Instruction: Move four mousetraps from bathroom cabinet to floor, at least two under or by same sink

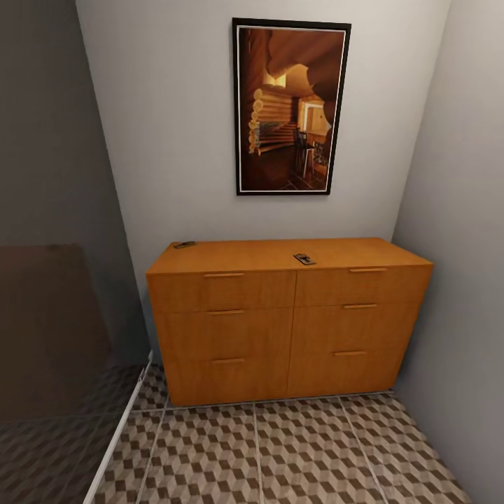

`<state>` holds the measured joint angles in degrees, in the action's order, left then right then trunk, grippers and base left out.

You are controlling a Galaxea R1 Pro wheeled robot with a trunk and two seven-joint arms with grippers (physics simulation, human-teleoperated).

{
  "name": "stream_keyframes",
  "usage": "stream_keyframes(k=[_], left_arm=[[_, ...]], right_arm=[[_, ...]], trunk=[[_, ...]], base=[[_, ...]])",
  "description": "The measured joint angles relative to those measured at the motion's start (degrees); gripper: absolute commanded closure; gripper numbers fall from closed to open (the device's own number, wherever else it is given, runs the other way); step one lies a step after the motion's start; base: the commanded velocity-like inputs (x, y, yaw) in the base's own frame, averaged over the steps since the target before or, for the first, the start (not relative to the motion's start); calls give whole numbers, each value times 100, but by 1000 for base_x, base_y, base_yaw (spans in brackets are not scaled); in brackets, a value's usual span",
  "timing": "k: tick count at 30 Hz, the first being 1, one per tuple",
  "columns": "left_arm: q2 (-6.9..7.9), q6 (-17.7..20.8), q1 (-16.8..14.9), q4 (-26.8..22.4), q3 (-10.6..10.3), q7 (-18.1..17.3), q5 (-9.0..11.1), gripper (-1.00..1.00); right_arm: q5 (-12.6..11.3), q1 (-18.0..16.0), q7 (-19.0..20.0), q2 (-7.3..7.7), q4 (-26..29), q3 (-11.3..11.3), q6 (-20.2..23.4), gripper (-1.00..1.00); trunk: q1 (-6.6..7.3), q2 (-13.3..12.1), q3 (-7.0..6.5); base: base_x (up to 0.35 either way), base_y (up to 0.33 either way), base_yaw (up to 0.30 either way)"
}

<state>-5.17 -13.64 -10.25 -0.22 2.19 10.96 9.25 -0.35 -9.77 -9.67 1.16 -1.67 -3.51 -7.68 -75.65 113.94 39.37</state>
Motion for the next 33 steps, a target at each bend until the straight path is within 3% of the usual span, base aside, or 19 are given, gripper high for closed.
stream_keyframes(k=[11, 33], left_arm=[[-20, -29, 0, 0, 0, 4, 0, -100], [-32, -2, 0, 0, 0, 9, 8, -100]], right_arm=[[0, 0, 0, 12, 0, 2, -4, -100], [3, 0, 0, 9, 0, -2, -5, -100]], trunk=[[0, 0, 0], [483, -881, -394]], base=[[0, 0, 0], [0, 0, 0]])
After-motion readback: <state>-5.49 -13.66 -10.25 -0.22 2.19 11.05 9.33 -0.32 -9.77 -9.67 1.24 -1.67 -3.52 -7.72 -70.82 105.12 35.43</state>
